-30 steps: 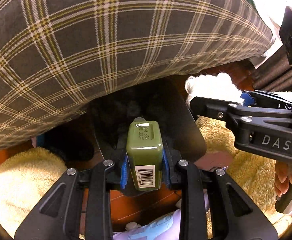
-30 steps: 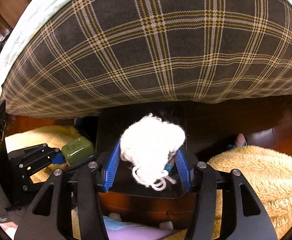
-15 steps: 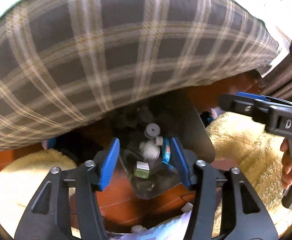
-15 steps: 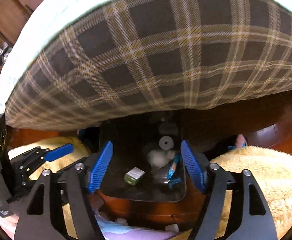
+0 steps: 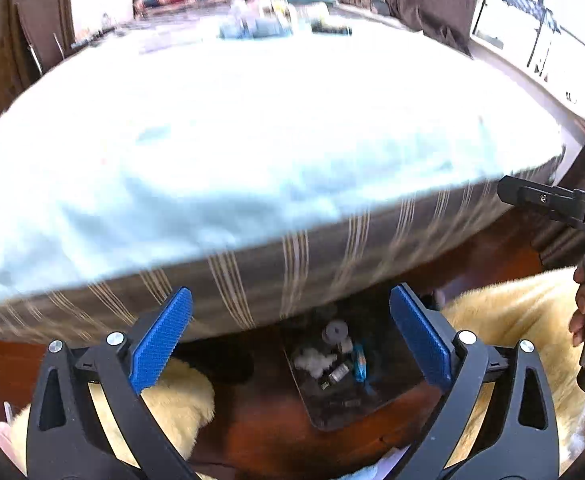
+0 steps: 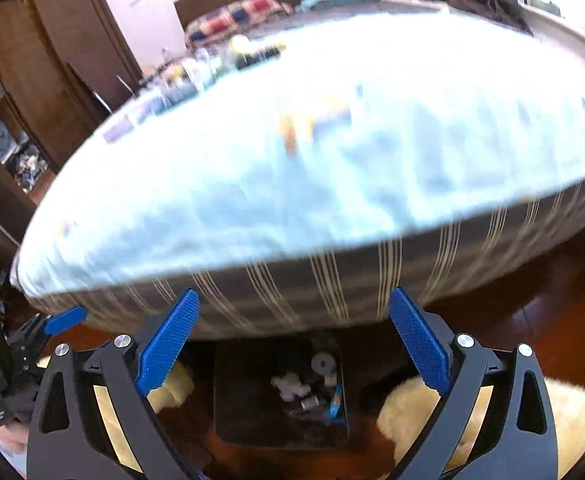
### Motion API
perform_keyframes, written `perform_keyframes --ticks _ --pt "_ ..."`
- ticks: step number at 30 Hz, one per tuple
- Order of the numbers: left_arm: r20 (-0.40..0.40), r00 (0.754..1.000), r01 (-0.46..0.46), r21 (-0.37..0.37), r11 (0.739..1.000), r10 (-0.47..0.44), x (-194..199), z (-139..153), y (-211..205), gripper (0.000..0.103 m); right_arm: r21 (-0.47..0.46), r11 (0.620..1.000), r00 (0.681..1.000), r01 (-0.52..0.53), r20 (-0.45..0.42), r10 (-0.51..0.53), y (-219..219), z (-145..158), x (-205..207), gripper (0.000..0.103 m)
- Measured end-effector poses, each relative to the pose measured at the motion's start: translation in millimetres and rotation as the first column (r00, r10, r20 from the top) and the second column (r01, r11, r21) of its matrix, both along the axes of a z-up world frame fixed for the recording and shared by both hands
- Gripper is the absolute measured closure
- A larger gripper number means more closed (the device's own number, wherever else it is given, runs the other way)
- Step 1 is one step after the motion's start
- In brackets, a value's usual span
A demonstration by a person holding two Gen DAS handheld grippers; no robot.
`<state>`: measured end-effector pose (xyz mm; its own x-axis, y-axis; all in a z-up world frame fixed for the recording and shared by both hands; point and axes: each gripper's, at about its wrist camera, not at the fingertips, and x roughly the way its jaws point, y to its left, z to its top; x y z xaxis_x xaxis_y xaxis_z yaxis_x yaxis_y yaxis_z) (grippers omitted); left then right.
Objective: Collect trash
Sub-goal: 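Raise both grippers back toward the remaining items on the sheet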
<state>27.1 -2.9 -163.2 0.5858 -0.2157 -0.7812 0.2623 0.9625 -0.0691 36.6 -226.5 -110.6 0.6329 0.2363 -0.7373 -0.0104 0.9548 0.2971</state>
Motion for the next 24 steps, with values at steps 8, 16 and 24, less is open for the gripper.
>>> perform_keyframes --ticks 8,16,24 --pt "0.088 0.996 -0.002 -0.024 1.000 0.005 24.7 48.8 -4.5 0.008 -0.063 0.998 0.990 -0.030 0.138 0.039 -1.7 56.8 36.7 0.006" --pt "0.101 0.995 -0.007 -0.035 0.999 0.010 71.9 65.1 -13.4 0.008 -0.087 0.996 0.996 -0.008 0.087 0.015 -3.5 65.0 99.9 0.006" --pt "0.121 0.993 -0.007 -0.034 0.999 0.011 127.6 76.1 -23.6 0.009 -0.099 0.995 0.997 -0.001 0.074 0.008 -11.4 57.6 161.3 0.010"
